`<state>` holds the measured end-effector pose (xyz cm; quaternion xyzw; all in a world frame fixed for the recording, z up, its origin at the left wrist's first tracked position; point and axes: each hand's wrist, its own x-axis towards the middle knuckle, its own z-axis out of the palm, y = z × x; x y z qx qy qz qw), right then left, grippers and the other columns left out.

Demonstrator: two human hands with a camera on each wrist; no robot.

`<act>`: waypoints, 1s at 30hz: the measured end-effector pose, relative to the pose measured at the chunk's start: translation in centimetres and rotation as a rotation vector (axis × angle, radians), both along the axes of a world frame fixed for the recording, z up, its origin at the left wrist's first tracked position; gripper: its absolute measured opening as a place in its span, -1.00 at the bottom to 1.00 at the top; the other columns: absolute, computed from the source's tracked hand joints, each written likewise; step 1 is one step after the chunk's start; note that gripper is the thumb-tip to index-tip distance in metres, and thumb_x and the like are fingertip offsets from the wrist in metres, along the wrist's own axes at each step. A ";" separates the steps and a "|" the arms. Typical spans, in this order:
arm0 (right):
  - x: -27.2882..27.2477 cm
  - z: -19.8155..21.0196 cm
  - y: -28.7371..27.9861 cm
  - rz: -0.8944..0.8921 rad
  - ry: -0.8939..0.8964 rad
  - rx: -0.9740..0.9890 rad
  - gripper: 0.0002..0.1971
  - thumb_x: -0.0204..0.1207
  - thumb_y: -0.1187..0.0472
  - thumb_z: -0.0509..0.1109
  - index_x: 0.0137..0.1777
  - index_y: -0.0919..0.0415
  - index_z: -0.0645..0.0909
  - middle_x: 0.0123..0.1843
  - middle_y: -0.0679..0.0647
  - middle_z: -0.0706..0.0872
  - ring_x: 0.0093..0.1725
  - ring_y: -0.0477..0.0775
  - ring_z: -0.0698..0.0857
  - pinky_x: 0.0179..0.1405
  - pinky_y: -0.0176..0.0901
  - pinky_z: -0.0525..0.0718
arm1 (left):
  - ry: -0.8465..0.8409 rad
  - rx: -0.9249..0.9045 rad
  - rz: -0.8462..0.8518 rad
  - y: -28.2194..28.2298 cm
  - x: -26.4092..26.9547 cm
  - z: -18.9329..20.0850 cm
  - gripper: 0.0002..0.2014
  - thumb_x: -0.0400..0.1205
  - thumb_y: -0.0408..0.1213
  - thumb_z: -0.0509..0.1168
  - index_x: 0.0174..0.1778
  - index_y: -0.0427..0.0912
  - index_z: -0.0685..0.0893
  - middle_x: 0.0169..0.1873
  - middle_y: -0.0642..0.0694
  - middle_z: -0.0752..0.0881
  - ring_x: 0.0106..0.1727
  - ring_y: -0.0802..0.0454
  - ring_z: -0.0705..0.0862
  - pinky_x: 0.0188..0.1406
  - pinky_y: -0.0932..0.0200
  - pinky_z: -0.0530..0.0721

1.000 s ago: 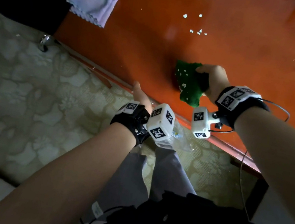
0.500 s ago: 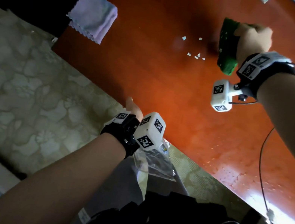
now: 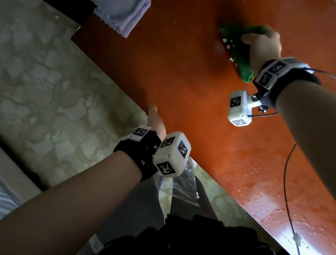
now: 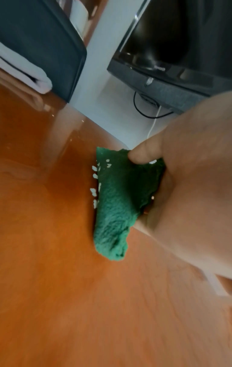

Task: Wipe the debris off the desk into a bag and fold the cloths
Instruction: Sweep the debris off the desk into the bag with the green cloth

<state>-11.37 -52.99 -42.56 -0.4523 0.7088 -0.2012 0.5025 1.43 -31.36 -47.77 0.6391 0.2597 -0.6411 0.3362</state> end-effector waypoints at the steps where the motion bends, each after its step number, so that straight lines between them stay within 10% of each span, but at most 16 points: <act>1: 0.3 -0.1 0.4 0.023 -0.007 0.004 -0.66 0.47 0.21 0.41 0.25 0.03 0.60 0.08 0.00 0.66 0.05 0.05 0.68 0.01 -0.19 0.69 | 0.011 -0.014 0.020 0.4 0.3 -0.7 0.09 0.22 0.56 0.07 0.63 -0.01 0.31 0.61 -0.25 0.38 0.58 -0.39 0.38 0.53 -0.43 0.27; 6: 2.3 -0.1 2.6 0.118 -0.019 0.023 -0.51 0.46 0.21 0.42 0.42 0.08 0.54 0.17 0.03 0.63 0.14 0.07 0.65 0.10 -0.16 0.65 | -0.148 -0.092 0.010 2.0 0.9 -3.4 -0.08 0.25 0.45 0.13 0.49 0.00 0.53 0.44 -0.27 0.59 0.40 -0.43 0.57 0.48 -0.39 0.39; 12: 3.5 0.1 4.4 0.153 0.021 -0.021 -0.74 0.39 0.25 0.39 0.10 0.15 0.65 0.01 0.05 0.65 -0.02 0.07 0.63 -0.22 -0.27 0.58 | -0.064 -0.098 0.158 2.7 1.0 -2.6 -0.07 0.22 0.48 0.17 0.48 0.03 0.53 0.47 -0.31 0.53 0.45 -0.48 0.51 0.45 -0.47 0.38; 18: 3.5 1.1 3.0 0.039 -0.004 -0.136 -0.59 0.52 0.30 0.32 0.38 0.14 0.50 -0.13 -0.21 0.43 -0.17 -0.26 0.49 -0.23 -0.48 0.58 | 0.030 -0.114 0.253 2.9 0.7 -1.6 -0.25 0.55 0.44 0.07 0.55 0.05 0.43 0.51 -0.31 0.45 0.46 -0.55 0.47 0.33 -0.62 0.42; 22: 4.4 1.0 3.2 0.138 0.009 -0.089 -0.76 0.55 0.33 0.31 0.19 0.13 0.54 -0.14 -0.16 0.51 -0.14 -0.20 0.59 -0.14 -0.38 0.68 | 0.063 -0.124 0.281 3.4 0.9 -1.6 -0.31 0.55 0.41 0.16 0.52 0.09 0.44 0.48 -0.29 0.44 0.41 -0.62 0.48 -0.23 -0.59 0.62; 30: 4.8 -0.9 6.5 0.209 0.002 -0.008 -0.78 0.16 0.28 0.38 -0.19 0.10 0.74 -0.11 0.13 0.74 -0.08 0.17 0.71 -0.06 0.06 0.79 | 0.188 -0.223 0.351 4.9 0.9 -2.2 -0.26 0.38 0.52 0.22 0.48 0.33 0.46 0.58 -0.25 0.35 0.40 -0.66 0.47 -0.34 -0.53 0.65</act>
